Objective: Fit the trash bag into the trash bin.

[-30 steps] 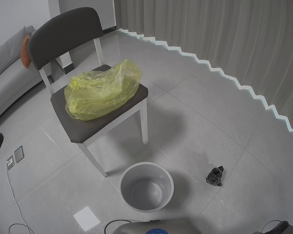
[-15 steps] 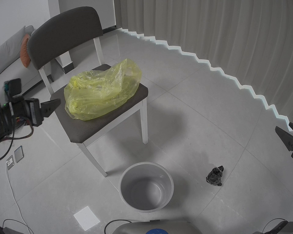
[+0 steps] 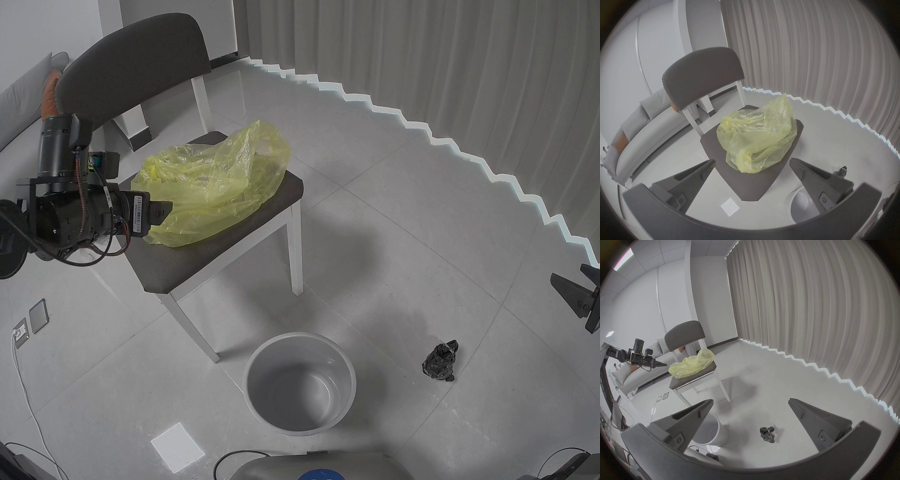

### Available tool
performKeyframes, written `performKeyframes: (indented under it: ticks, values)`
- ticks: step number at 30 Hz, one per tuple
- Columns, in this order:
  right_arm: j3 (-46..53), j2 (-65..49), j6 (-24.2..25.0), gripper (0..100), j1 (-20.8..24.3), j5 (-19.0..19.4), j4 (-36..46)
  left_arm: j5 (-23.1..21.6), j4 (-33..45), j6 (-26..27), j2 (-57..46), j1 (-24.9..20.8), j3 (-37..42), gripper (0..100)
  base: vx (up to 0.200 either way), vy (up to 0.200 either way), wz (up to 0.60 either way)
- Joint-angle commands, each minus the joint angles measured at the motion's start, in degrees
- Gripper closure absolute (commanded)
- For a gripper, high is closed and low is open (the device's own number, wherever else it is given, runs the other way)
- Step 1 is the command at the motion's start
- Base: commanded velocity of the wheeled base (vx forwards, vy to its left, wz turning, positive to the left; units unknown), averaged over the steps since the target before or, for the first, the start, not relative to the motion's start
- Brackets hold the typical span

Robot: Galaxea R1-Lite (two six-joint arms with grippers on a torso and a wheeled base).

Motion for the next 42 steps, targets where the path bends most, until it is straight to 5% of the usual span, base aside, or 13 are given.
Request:
performKeyframes:
  ticks: [1, 19, 30, 42]
  values:
    - [0.05, 0.71, -0.05, 0, -0.19, 0.01, 0.03, 0.03, 0.05, 0.01, 4.24, 0.97, -1.35, 0, 0.000, 0.000, 0.00]
    - [1.01, 0.10, -2.52, 0, -0.28, 0.36, 0.03, -0.41, -0.13, 2.04, 9.25, 4.84, -6.54, 0, 0.000, 0.000, 0.00]
    - [0.84, -0.52, -2.69, 0, -0.80, 0.36, -0.32, 2.23, -1.01, 10.30, 13.74, 4.75, -9.53, 0, 0.000, 0.000, 0.00]
    - [0.40, -0.08, -2.69, 0, -1.51, 0.36, -0.32, 2.84, -1.27, 10.21, 17.60, 6.60, -12.08, 0, 0.000, 0.000, 0.00]
